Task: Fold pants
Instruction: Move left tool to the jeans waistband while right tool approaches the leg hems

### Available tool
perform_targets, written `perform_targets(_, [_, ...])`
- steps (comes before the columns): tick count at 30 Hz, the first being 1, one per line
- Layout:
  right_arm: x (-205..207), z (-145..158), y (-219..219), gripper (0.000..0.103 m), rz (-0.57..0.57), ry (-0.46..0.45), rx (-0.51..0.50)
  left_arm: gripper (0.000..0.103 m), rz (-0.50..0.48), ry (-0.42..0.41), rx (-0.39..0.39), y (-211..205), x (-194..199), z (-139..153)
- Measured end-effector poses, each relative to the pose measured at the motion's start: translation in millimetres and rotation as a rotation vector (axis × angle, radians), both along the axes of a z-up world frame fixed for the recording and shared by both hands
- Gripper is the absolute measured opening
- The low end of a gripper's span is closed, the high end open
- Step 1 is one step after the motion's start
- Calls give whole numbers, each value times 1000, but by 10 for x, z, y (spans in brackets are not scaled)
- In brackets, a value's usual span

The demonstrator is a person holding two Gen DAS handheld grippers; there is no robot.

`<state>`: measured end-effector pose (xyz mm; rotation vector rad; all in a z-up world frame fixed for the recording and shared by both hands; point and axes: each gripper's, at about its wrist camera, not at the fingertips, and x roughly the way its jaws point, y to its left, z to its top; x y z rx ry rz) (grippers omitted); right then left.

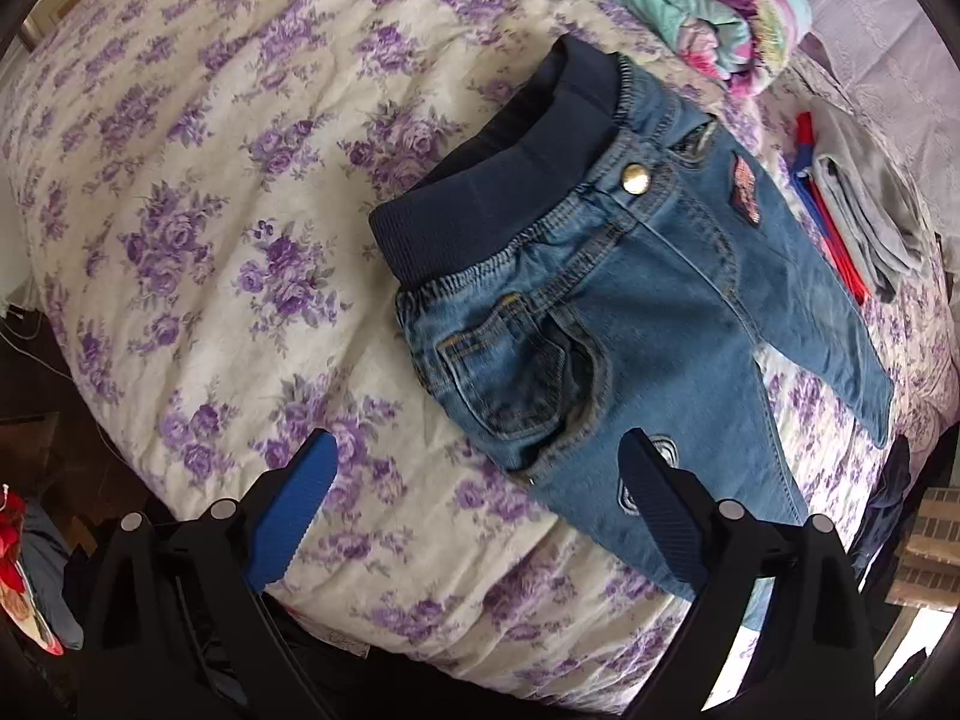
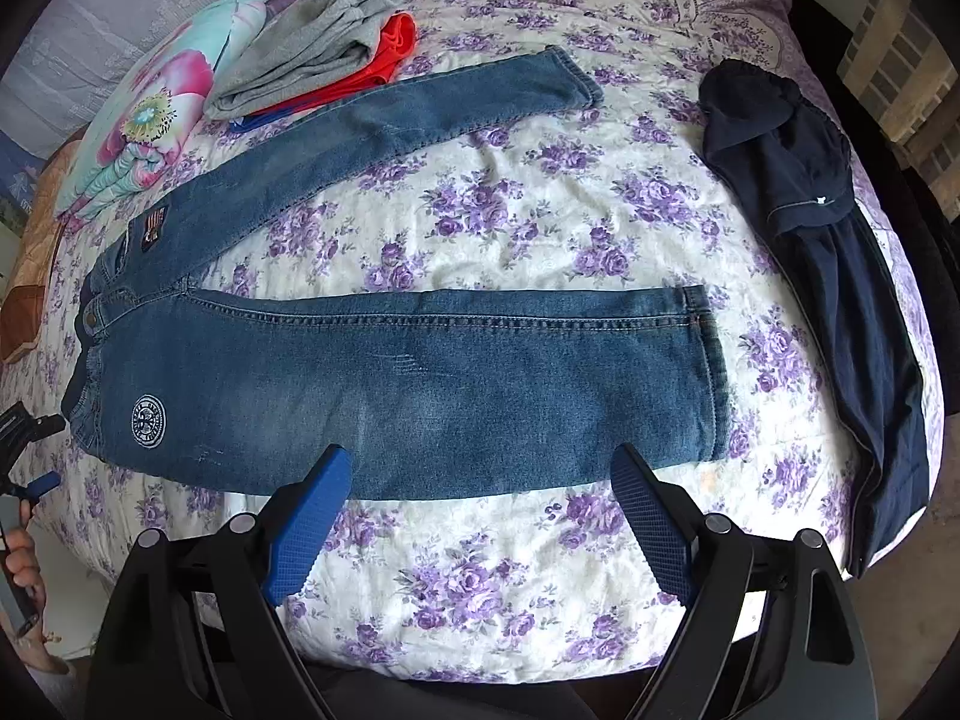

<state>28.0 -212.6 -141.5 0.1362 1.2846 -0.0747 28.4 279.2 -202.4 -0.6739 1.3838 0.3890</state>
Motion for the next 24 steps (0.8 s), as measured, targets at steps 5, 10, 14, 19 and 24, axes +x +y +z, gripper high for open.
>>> perform_targets(5, [47,22,80,89,34,1,-17,73,22,-10,-62,172,210,-267])
perform_targets(10, [57,27,-179,89,-26,0,-10,20,58,-8,-55,301,207,-383])
perform_targets(14, [-24,-13,-649,89,-132,-28,-7,17,127,-116,-68,455,-70,-228])
perform_targets(19, [-112,-316,-1204,89,-228,-59,-24,18,142,-67,50,378,-43,-219])
perform_targets(24, [-121,-685,-1470,89,-285,-28,75,20,12,-17,201,200,119,-121])
